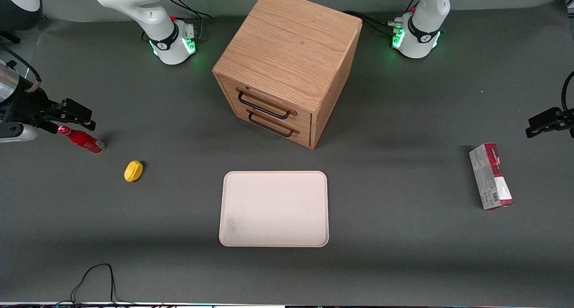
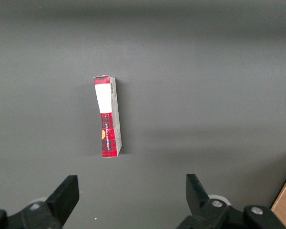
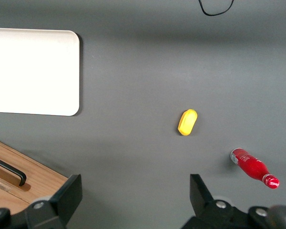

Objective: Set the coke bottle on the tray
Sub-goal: 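Move the right gripper down over the red Coca-Cola bottle's cap end, then close the right gripper around the red bottle's neck and lift it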

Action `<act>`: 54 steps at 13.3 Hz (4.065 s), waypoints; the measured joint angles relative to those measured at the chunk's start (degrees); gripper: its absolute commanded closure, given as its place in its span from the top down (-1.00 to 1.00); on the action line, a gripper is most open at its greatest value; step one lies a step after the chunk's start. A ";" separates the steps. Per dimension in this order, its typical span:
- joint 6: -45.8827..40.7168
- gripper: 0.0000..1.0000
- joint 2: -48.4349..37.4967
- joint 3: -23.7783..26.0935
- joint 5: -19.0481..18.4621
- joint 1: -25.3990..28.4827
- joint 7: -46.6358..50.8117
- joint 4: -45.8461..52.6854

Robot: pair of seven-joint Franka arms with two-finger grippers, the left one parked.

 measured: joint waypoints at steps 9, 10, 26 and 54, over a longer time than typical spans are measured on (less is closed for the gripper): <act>-3.95 1.00 0.44 -9.07 -3.54 -0.74 -7.70 -3.47; -3.42 1.00 0.43 -12.74 -3.53 -0.90 -11.44 -4.36; 45.25 1.00 -3.03 -32.25 2.85 -1.45 -39.93 -46.98; 12.33 -1.00 7.44 -5.16 5.86 -2.90 -1.73 -2.35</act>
